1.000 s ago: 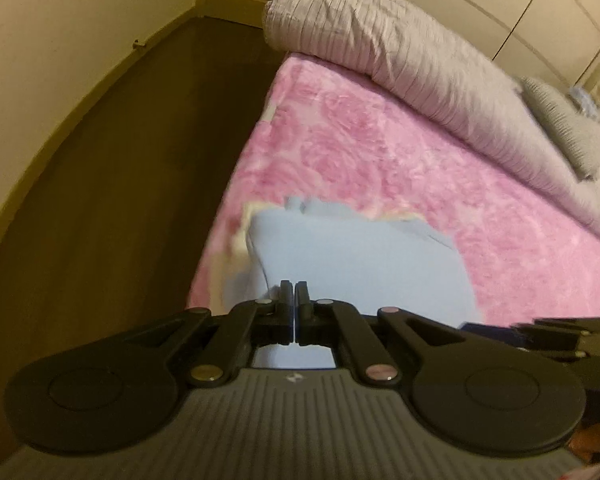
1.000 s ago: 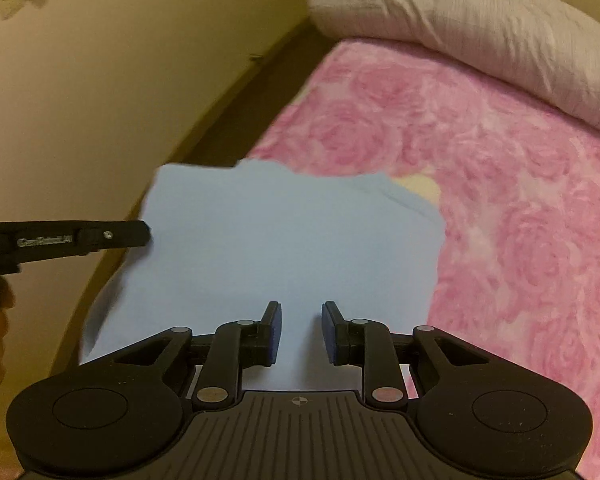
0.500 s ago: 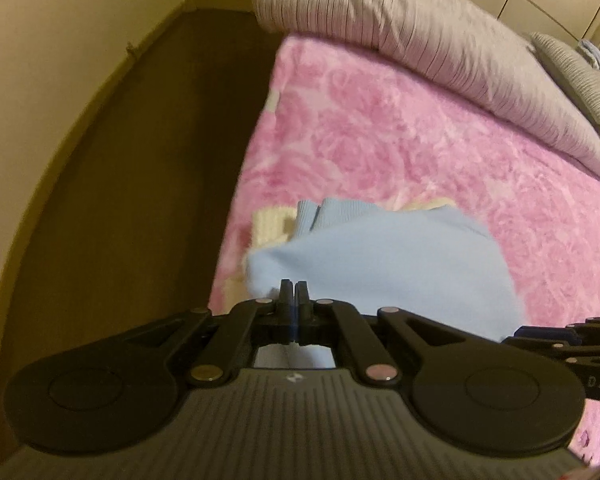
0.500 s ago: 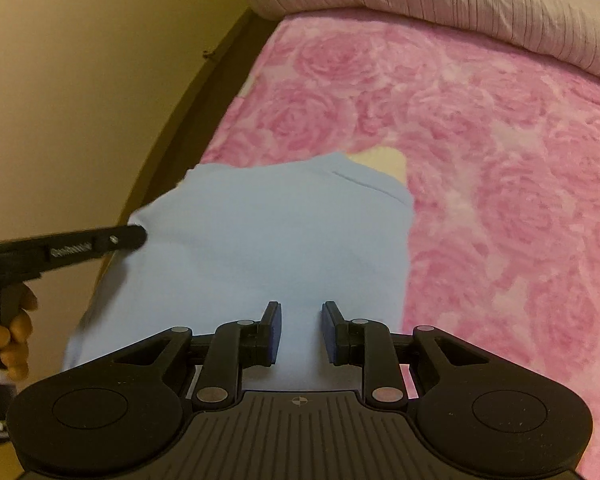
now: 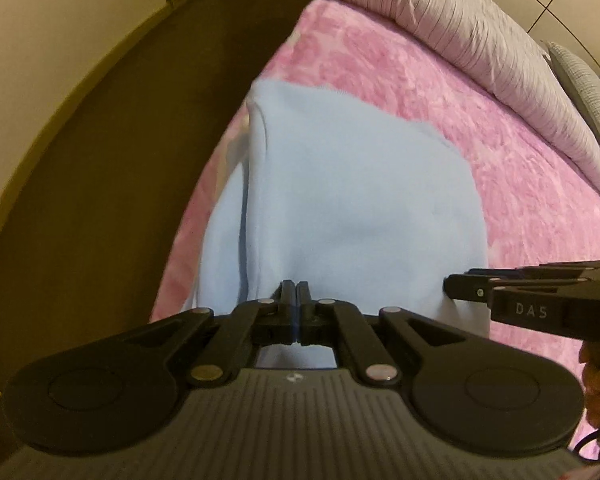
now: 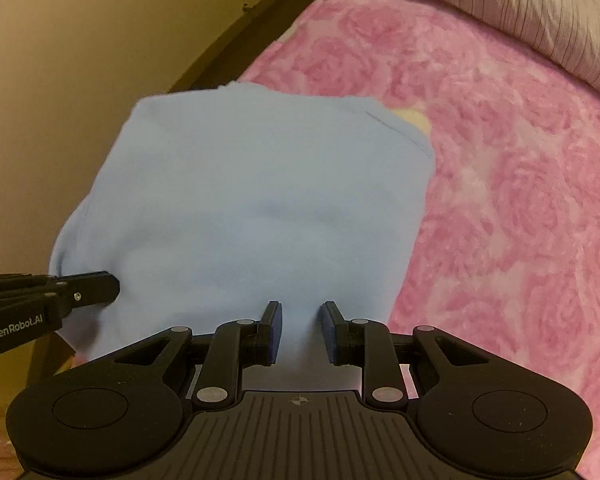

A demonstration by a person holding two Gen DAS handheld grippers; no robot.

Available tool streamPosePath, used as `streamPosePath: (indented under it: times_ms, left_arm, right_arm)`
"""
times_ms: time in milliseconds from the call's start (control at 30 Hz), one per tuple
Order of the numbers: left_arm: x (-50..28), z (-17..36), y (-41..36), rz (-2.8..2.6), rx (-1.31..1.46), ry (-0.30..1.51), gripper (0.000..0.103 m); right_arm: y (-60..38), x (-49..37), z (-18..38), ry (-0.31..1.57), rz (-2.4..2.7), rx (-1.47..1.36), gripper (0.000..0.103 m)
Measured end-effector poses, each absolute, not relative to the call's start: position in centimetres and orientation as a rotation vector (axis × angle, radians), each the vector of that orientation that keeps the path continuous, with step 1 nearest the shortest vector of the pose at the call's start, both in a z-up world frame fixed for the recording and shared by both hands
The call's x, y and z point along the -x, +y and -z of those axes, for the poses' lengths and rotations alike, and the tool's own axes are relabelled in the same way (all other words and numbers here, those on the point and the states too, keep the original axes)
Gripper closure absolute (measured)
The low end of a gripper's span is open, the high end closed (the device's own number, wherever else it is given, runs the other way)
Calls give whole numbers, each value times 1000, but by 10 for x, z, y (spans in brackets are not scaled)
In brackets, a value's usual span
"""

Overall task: Fold clothes
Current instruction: 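Lower the sweatshirt onto the cream folded cloth with both grippers, then open both grippers and lift them away from the stack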

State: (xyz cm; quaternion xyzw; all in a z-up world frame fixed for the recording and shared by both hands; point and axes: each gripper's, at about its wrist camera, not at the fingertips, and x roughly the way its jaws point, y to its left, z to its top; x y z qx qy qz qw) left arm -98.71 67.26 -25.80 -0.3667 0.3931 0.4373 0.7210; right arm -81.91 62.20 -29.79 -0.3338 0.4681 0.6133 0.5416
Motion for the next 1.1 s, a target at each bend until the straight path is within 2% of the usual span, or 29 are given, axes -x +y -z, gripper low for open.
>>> streamPosePath:
  times_ms: [133,267,300,367,433,767,1100]
  left_arm:
    - [995,234,655,-1064,825,831,98]
    - [1001,210,631,-1185,843,794,80]
    - [1001,204,624,-1208,836,799,80]
    - [1000,191,609,-1252,816,814,78]
    - [999,177,592,-1292,803,817,76]
    - [991,106,479,-1459,795,699,71]
    - [933,70,350,-1557,800,636,71]
  right_arm:
    - [608,812,278,1112,-1456,764,79]
    - [593,812,255,1080,-1464,745,78]
    - [589,812,248,1077,-1472,738,75]
    - [579,812,235,1071,-1492,719,56]
    - [566,811,221,1068,-1518,701,50]
    - [489,795,158,1034,-1669,662,50]
    - [405,738,106,948,-1802,655,50]
